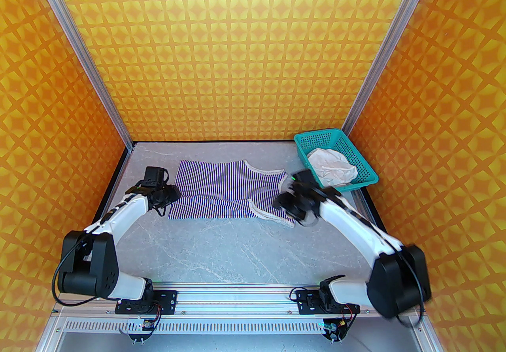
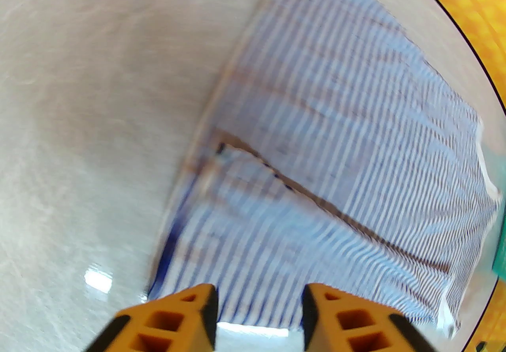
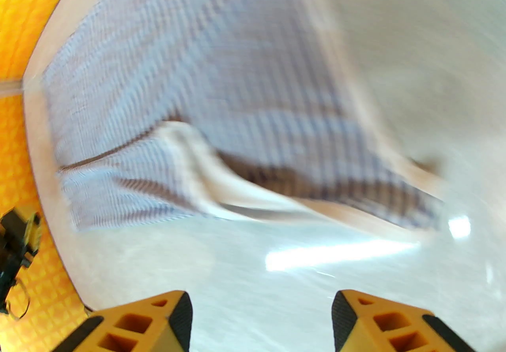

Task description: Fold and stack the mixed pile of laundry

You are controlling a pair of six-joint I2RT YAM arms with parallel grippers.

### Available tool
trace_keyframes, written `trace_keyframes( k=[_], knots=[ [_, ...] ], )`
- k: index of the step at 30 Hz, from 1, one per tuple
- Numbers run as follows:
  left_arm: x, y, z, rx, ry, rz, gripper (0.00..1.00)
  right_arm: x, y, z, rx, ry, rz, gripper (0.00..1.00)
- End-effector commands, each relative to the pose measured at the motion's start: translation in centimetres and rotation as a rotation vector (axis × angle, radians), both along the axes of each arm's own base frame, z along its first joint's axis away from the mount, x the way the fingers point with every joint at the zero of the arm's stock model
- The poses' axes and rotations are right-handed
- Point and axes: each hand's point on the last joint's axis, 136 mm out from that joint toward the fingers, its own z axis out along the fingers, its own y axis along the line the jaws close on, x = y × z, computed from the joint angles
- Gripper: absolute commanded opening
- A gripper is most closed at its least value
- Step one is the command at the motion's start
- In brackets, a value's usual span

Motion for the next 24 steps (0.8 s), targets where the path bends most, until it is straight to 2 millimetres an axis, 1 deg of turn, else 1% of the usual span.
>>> trace_keyframes(
  k=[1, 3, 5, 9, 13, 15, 18, 24],
  knots=[
    [-1.4, -2.1, -1.7, -0.011, 0.048, -0.105, 0.32, -2.9, -1.6, -2.6, -0.039, 0.095, 0.014, 0.62],
    [-1.3, -2.6, -2.6, -0.025, 0.071, -0.12, 0.32, -3.2, -2.1, -3.5, -0.061, 0.109, 0.019, 0.62],
    [-1.0, -2.8, -3.3, -0.024, 0.08, -0.124, 0.32, -2.9, -2.3, -4.3, -0.066, 0.113, 0.018, 0.61],
    [-0.6, -3.0, -4.8, -0.019, 0.105, -0.131, 0.32, -0.9, -1.9, -5.3, -0.045, 0.1, 0.017, 0.54],
    [-0.8, -3.0, -6.0, -0.017, 0.127, -0.132, 0.31, 0.4, -2.0, -6.6, -0.051, 0.12, 0.02, 0.48],
    [-0.9, -3.0, -6.2, -0.02, 0.131, -0.131, 0.31, 0.8, -2.4, -7.1, -0.061, 0.125, 0.014, 0.46],
    [-1.0, -3.0, -6.4, -0.02, 0.136, -0.133, 0.3, 1.3, -2.9, -7.6, -0.074, 0.125, 0.004, 0.4],
    [-1.0, -3.1, -6.4, -0.018, 0.136, -0.14, 0.3, 2.9, -3.0, -7.6, -0.06, 0.111, 0.01, 0.22]
  ],
)
